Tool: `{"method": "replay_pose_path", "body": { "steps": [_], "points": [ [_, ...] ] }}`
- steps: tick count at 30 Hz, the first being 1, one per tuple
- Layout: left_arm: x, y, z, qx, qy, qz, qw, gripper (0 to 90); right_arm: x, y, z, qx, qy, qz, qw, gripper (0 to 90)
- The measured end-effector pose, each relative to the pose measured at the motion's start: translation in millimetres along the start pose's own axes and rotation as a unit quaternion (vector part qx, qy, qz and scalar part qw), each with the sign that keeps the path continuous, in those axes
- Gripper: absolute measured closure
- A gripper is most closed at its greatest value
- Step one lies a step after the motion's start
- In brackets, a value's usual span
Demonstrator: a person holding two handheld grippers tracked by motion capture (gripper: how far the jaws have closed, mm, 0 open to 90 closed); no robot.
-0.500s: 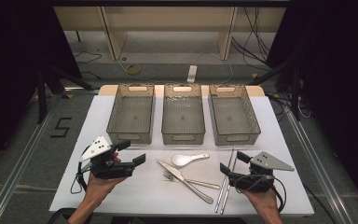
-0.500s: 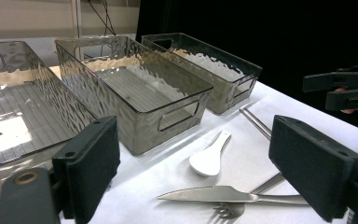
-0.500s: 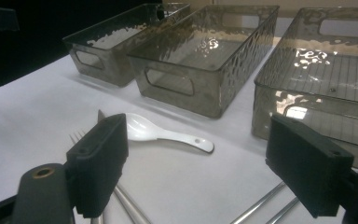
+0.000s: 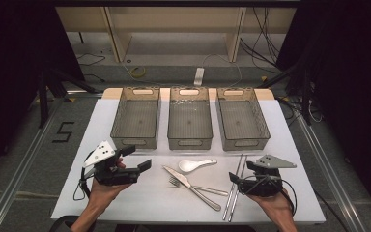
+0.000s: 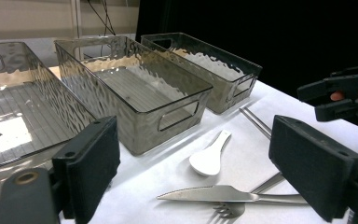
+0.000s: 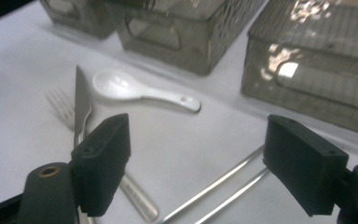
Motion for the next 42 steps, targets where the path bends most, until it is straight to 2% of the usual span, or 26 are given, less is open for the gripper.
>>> {"method": "replay_pose_path", "body": {
  "steps": [1, 2, 3, 10, 16, 20, 24, 25, 28, 32, 36, 37, 38, 39, 42],
  "points": [
    [0.2, -0.3, 0.0, -0.001, 0.003, 0.0, 1.0, 15.8, -1.2, 0.5, -1.6, -0.015, -0.009, -0.003, 0.9998, 25.3],
    [0.2, -0.3, 0.0, -0.001, 0.003, 0.0, 1.0, 15.7, -1.2, 0.5, -1.6, -0.015, -0.009, -0.003, 0.9998, 25.3],
    [0.5, -0.1, 0.0, 0.0, 0.004, 0.0, 1.0, 15.8, -1.3, 1.2, -2.5, -0.027, -0.014, -0.007, 0.9995, 25.4],
    [0.5, -0.2, 0.1, 0.0, 0.004, 0.0, 1.0, 15.8, 0.4, 0.8, -2.7, -0.041, -0.017, -0.019, 0.9988, 25.7],
    [0.8, 0.0, -0.1, -0.001, 0.005, 0.0, 1.0, 15.8, -0.7, -0.8, 0.2, -0.028, -0.015, -0.014, 0.9994, 25.8],
    [0.7, 0.0, 0.0, 0.0, 0.005, 0.0, 1.0, 15.8, -0.8, 0.6, -0.4, -0.033, -0.014, -0.015, 0.9993, 25.8],
    [0.7, 0.0, 0.0, 0.0, 0.005, 0.0, 1.0, 15.8, -1.2, 0.3, 1.0, -0.025, -0.014, -0.014, 0.9995, 25.7],
    [0.7, 0.0, 0.1, 0.0, 0.005, 0.0, 1.0, 15.8, -2.4, -1.2, 4.0, -0.008, -0.009, -0.012, 0.9999, 25.7],
    [0.8, 0.0, 0.1, 0.0, 0.005, 0.0, 1.0, 15.8, -3.4, -3.4, 8.7, 0.016, -0.005, -0.007, 0.9998, 25.6],
    [0.7, 0.0, -0.1, -0.001, 0.005, 0.0, 1.0, 15.8, -3.0, -3.9, 9.7, 0.021, 0.0, -0.002, 0.9998, 25.5],
    [0.9, 0.3, -0.1, -0.001, 0.005, 0.0, 1.0, 15.8, -1.9, -2.3, 8.6, 0.007, -0.002, -0.007, 0.9999, 25.8],
    [0.8, 0.5, -0.2, -0.001, 0.005, 0.0, 1.0, 15.7, -1.1, -0.4, 8.6, -0.01, -0.011, -0.011, 0.9998, 25.9],
    [0.8, 0.5, -0.2, -0.001, 0.005, 0.0, 1.0, 15.7, -1.1, -0.4, 8.6, -0.01, -0.011, -0.011, 0.9998, 25.9],
    [0.9, 0.4, -0.1, -0.001, 0.005, 0.0, 1.0, 15.8, -1.7, 2.3, 8.2, -0.034, -0.019, -0.01, 0.9992, 25.9],
    [0.7, 0.4, -0.1, 0.0, 0.005, 0.0, 1.0, 15.8, -1.0, 6.3, 5.8, -0.073, -0.031, -0.02, 0.9967, 26.2]
  ]
}}
Point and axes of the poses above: each handheld gripper's, and its own axes: y roughly forward along the jaws, z roughly out of its top, x roughly to its right, the point moved 8 cm from there along y, roughly forward along the jaws, and after that the axes turned 5 degrees about -x, right-handed, at the moved point
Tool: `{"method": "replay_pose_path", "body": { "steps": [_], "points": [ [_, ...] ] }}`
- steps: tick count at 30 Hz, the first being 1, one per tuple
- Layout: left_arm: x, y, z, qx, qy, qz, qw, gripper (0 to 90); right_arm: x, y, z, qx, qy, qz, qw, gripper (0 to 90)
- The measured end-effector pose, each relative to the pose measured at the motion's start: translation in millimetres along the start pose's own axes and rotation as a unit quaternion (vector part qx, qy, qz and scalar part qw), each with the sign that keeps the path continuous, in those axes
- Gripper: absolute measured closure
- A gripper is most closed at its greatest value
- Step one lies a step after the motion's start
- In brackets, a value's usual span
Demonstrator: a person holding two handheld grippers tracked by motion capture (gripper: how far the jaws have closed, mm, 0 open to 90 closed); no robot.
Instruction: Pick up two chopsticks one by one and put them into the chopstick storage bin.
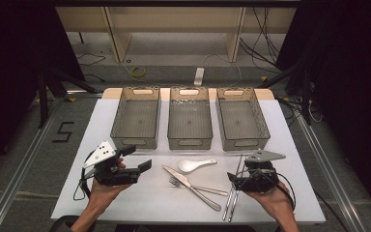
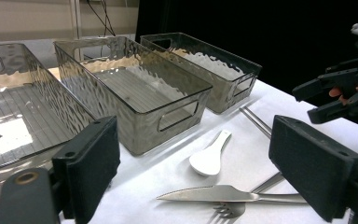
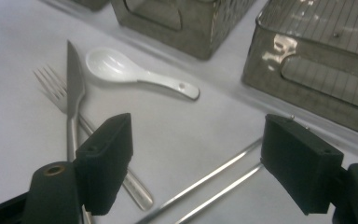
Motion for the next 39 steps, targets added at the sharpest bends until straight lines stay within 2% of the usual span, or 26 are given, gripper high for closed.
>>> {"method": "replay_pose_path", "body": {
  "steps": [1, 2, 3, 4, 7, 8, 9, 12, 13, 14, 15, 16, 17, 18, 19, 20, 21, 22, 24, 27, 32, 34, 37, 39],
  "points": [
    [0.1, 0.1, -0.1, 0.0, 0.0, 0.0, 1.0, 15.8, 0.3, 1.4, -1.1, -0.015, -0.003, -0.005, 0.9999, 26.3],
    [0.1, 0.1, -0.1, 0.0, 0.0, 0.0, 1.0, 15.7, 0.3, 1.4, -1.1, -0.015, -0.003, -0.005, 0.9999, 26.3],
    [0.3, 0.1, 0.0, 0.0, 0.0, -0.001, 1.0, 15.8, 0.6, 3.6, -3.3, -0.042, -0.006, -0.011, 0.999, 26.9],
    [0.3, 0.1, 0.0, 0.0, 0.0, -0.001, 1.0, 15.8, 0.6, 3.6, -3.3, -0.042, -0.006, -0.011, 0.999, 26.9],
    [0.3, 0.1, 0.1, 0.0, 0.0, -0.001, 1.0, 15.8, 2.0, 7.1, -6.6, -0.084, -0.01, -0.02, 0.9963, 27.8],
    [0.3, 0.1, 0.1, 0.0, 0.0, -0.001, 1.0, 15.8, 2.0, 7.1, -6.6, -0.084, -0.01, -0.02, 0.9963, 27.8],
    [0.3, 0.0, 0.2, 0.0, 0.0, -0.001, 1.0, 15.7, 2.5, 9.0, -8.3, -0.103, -0.014, -0.025, 0.9943, 29.5],
    [0.3, 0.1, 0.2, 0.0, 0.0, -0.001, 1.0, 15.7, 1.9, 10.2, -9.9, -0.118, -0.019, -0.029, 0.9924, 34.4],
    [0.2, 0.1, 0.2, 0.0, 0.0, -0.001, 1.0, 15.7, 1.6, 12.5, -12.9, -0.138, -0.025, -0.03, 0.9897, 35.4],
    [0.2, 0.1, 0.2, 0.0, 0.0, -0.001, 1.0, 15.8, 1.6, 12.5, -12.9, -0.138, -0.025, -0.03, 0.9897, 35.4],
    [0.3, 0.0, 0.3, 0.001, 0.0, -0.001, 1.0, 15.7, 2.5, 15.5, -16.8, -0.16, -0.025, -0.036, 0.9862, 37.5],
    [0.3, 0.0, 0.3, 0.001, 0.0, -0.001, 1.0, 15.7, 2.5, 15.5, -16.8, -0.16, -0.025, -0.036, 0.9862, 37.5],
    [0.4, 0.0, 0.3, 0.0, 0.0, -0.001, 1.0, 15.8, 4.8, 19.3, -21.2, -0.176, -0.02, -0.04, 0.9834, 39.5],
    [0.4, 0.0, 0.3, 0.0, 0.0, -0.001, 1.0, 15.7, 4.8, 19.3, -21.2, -0.176, -0.02, -0.04, 0.9834, 39.5],
    [0.6, 0.1, 0.4, 0.001, -0.001, -0.001, 1.0, 15.7, 7.3, 22.7, -25.7, -0.19, -0.016, -0.04, 0.9809, 40.9],
    [0.6, 0.1, 0.4, 0.001, -0.001, -0.001, 1.0, 15.7, 7.3, 22.7, -25.7, -0.19, -0.016, -0.04, 0.9809, 40.9],
    [0.7, 0.2, 0.4, 0.001, -0.001, -0.002, 1.0, 15.8, 8.8, 25.7, -30.8, -0.207, -0.019, -0.039, 0.9773, 42.3],
    [0.7, 0.2, 0.4, 0.001, -0.001, -0.002, 1.0, 15.7, 8.9, 27.0, -32.7, -0.215, -0.017, -0.039, 0.9758, 42.9],
    [0.7, 0.4, 0.5, 0.001, -0.001, -0.002, 1.0, 15.8, 8.7, 29.4, -34.9, -0.224, -0.014, -0.038, 0.9738, 44.3],
    [0.8, 0.6, 0.3, 0.0, 0.0, -0.001, 1.0, 15.7, 8.4, 31.9, -34.7, -0.228, -0.007, -0.029, 0.9732, 45.4],
    [1.3, 1.0, 0.3, 0.0, 0.002, -0.001, 1.0, 15.8, 7.8, 37.7, -34.8, -0.244, 0.001, -0.024, 0.9694, 46.4],
    [1.3, 1.0, 0.4, 0.0, 0.002, -0.001, 1.0, 15.7, 7.9, 39.5, -34.4, -0.244, 0.0, -0.023, 0.9694, 46.4],
    [1.2, 1.0, 0.5, 0.0, 0.002, 0.0, 1.0, 15.8, 8.8, 44.1, -35.1, -0.256, 0.001, -0.024, 0.9662, 46.2],
    [1.3, 1.0, 0.5, -0.001, 0.004, 0.0, 1.0, 15.8, 8.6, 46.6, -37.3, -0.268, 0.001, -0.026, 0.963, 46.2]
  ]
}}
Point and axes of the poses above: each handheld gripper's, and its own axes: y roughly forward along the jaws, z roughly out of its top, x roughly to its right, the point moved 8 cm from there along y, roughly forward along the jaws, and after that the axes turned 5 degrees about -x, right-handed, at the moved point
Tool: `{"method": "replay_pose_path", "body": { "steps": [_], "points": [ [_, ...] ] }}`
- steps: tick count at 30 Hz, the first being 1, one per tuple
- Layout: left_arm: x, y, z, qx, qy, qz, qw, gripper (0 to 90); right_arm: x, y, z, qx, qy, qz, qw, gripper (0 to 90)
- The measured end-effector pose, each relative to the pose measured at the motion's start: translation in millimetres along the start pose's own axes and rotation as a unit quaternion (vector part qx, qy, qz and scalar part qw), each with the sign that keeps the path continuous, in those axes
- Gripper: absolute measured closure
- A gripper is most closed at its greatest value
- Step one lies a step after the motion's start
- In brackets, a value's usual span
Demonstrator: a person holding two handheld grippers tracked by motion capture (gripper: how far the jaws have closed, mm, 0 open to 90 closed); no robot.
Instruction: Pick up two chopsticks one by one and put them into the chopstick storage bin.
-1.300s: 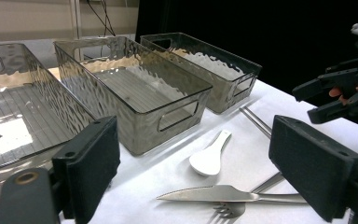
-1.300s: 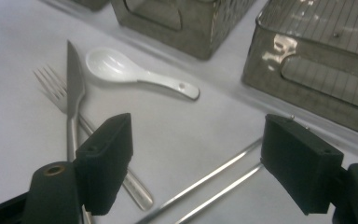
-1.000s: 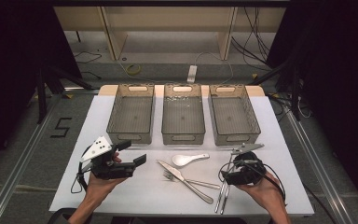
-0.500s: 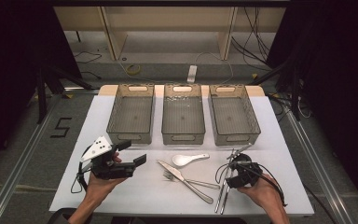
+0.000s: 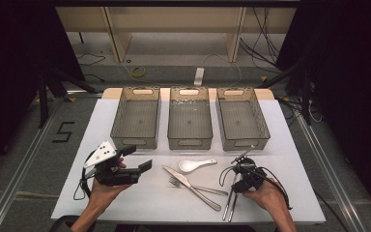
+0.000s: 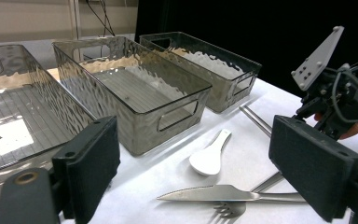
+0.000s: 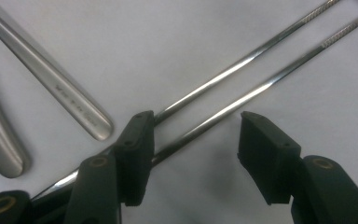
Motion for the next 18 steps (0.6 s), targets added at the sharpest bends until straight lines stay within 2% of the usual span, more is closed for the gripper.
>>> {"method": "replay_pose_path", "body": {
  "steps": [18],
  "points": [
    [1.3, 0.6, -0.3, -0.003, 0.006, 0.0, 1.0, 15.7, 4.4, 2.2, -2.2, -0.024, 0.005, 0.004, 0.9997, 51.2]
  ]
}}
Point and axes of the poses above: each handheld gripper's, and its own axes: y roughly forward along the jaws, z roughly out of its top, x roughly to its right, the point moved 8 cm from there along y, roughly forward along the jaws, and after that the axes turned 5 degrees about -x, right-handed, at the moved point
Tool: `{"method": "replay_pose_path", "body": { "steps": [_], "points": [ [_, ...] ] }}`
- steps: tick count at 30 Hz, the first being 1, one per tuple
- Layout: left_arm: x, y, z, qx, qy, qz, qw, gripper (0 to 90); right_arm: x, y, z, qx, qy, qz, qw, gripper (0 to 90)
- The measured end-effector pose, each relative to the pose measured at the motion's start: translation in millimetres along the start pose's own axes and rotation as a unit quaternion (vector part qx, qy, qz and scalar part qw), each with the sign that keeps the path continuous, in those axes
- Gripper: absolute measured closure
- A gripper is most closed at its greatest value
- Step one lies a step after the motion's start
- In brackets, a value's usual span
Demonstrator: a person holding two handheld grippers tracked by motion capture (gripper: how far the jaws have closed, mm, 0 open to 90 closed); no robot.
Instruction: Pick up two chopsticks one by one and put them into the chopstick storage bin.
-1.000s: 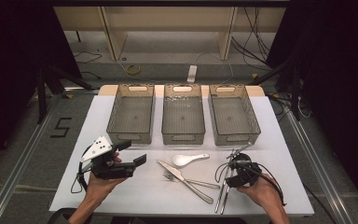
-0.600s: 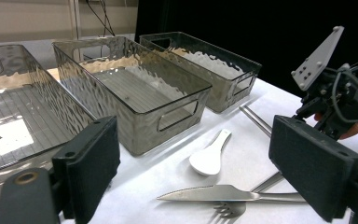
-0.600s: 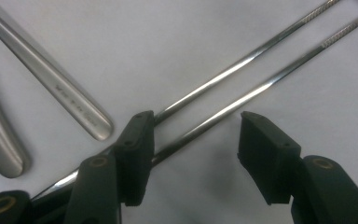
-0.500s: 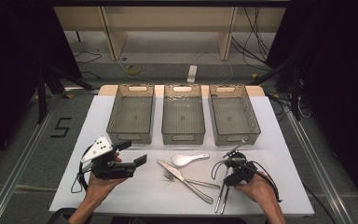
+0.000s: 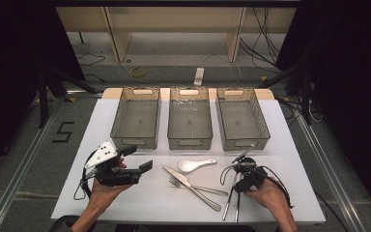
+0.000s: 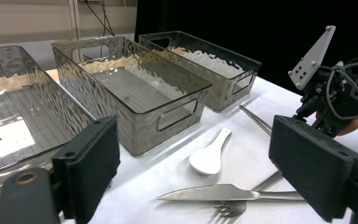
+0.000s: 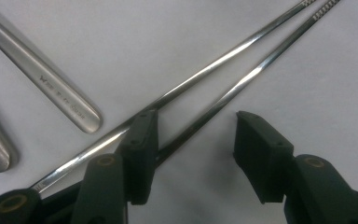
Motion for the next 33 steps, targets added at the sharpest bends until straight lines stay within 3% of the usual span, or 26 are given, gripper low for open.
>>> {"method": "replay_pose_path", "body": {
  "steps": [21, 33],
  "points": [
    [-0.1, -0.1, -0.1, 0.0, 0.001, 0.001, 1.0, 15.8, -1.5, -0.8, -1.8, -0.02, -0.032, -0.002, 0.9993, 70.7],
    [-0.3, -0.1, 0.2, 0.0, 0.001, 0.001, 1.0, 15.8, 3.3, -1.4, -2.4, -0.031, -0.031, 0.004, 0.9991, 82.7]
  ]
}}
Point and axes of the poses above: each handheld gripper's, and its own axes: y roughly forward along the jaws, z roughly out of its top, x roughly to its right, the point moved 8 cm from there along y, roughly forward along the jaws, and after that the axes turned 5 degrees about -x, right-handed, at the moved point
